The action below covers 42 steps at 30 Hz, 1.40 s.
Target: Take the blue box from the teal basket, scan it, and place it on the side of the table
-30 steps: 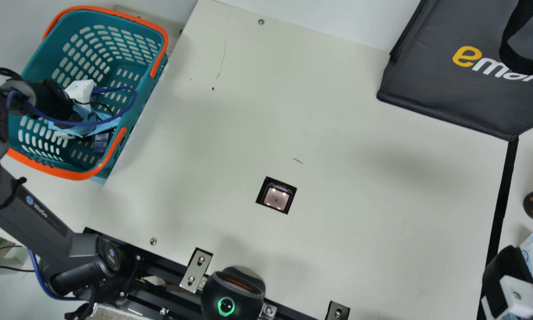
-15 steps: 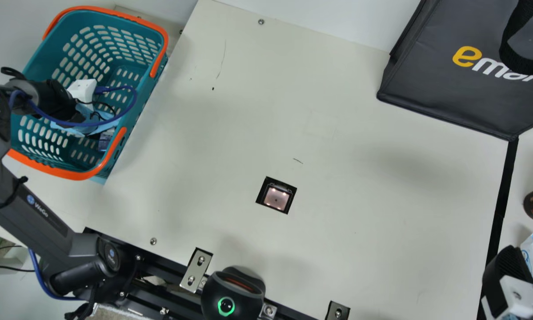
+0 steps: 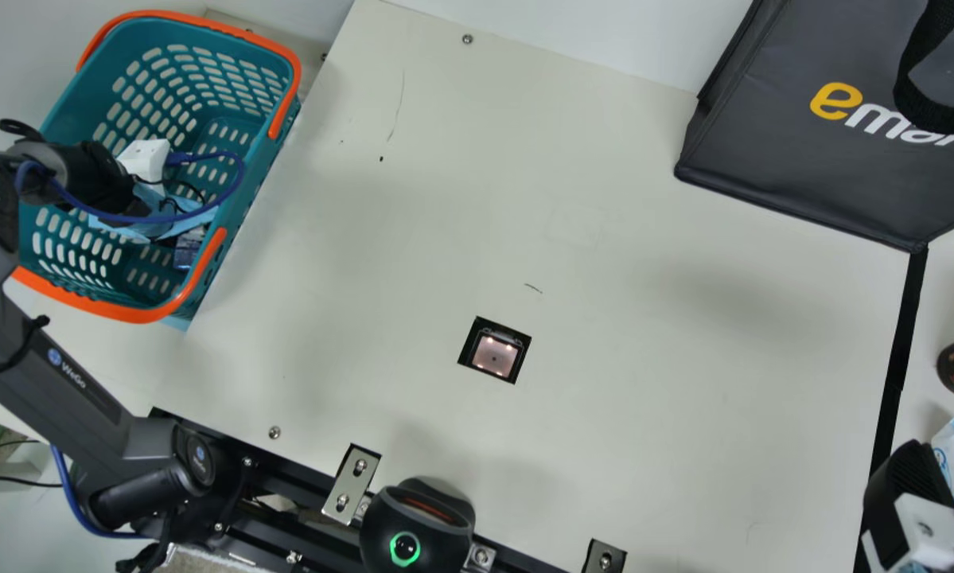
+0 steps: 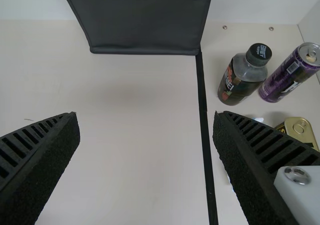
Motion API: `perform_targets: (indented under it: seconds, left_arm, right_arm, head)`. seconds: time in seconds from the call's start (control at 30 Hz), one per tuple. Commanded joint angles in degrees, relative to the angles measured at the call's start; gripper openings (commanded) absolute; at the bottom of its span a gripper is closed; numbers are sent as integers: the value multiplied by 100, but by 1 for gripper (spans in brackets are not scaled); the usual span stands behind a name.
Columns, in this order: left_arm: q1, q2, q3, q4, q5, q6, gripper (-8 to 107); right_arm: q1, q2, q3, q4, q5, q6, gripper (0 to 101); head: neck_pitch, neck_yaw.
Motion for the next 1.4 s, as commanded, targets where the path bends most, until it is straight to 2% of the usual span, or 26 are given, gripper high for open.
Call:
perform_targets:
  seconds: [0.0,0.83,1.37]
  left_arm:
    - [3,-41,-16,-55,49,43,-8]
    - [124,-584,21,-407,428,276,-8]
    - [61,-1613,-21,-390,1017,84,-8]
  right_arm:
    - [0,0,0,0,0,0,95]
    - [0,0,0,0,0,0,95]
    - [0,0,0,0,0,0,95]
  head:
    - [-166,14]
    - [-166,14]
    - [-166,14]
